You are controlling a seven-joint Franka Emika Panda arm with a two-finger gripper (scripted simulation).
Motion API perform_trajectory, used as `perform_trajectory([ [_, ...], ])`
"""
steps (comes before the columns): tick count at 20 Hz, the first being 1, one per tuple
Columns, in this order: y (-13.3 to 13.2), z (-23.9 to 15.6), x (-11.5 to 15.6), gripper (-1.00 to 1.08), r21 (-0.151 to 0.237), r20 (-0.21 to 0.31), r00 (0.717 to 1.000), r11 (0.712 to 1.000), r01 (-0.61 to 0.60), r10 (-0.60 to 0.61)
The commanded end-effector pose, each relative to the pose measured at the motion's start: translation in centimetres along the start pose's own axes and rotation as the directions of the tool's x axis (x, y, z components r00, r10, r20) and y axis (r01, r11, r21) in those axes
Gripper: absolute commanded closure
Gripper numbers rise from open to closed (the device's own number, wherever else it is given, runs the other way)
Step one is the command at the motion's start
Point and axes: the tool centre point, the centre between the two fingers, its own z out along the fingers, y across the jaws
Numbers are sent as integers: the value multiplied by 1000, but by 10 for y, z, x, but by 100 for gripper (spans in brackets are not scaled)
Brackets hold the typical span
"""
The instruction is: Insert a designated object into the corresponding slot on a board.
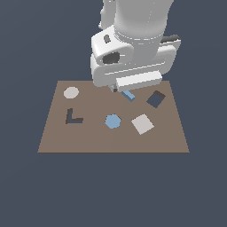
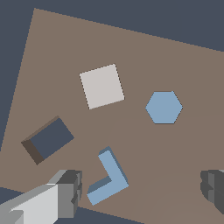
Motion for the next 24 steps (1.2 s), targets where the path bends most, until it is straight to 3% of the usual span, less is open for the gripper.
perform_trajectory([
  [1,-7,12,-6,-92,-1,0,997,997,74,-74],
  [13,-34,70,-40,-92,-9,2,915,915,404,-404],
  [19,-37,84,-49,-92,-11,3,879,879,477,-477],
  [24,-37,87,-50,-92,-13,4,872,872,489,-489],
])
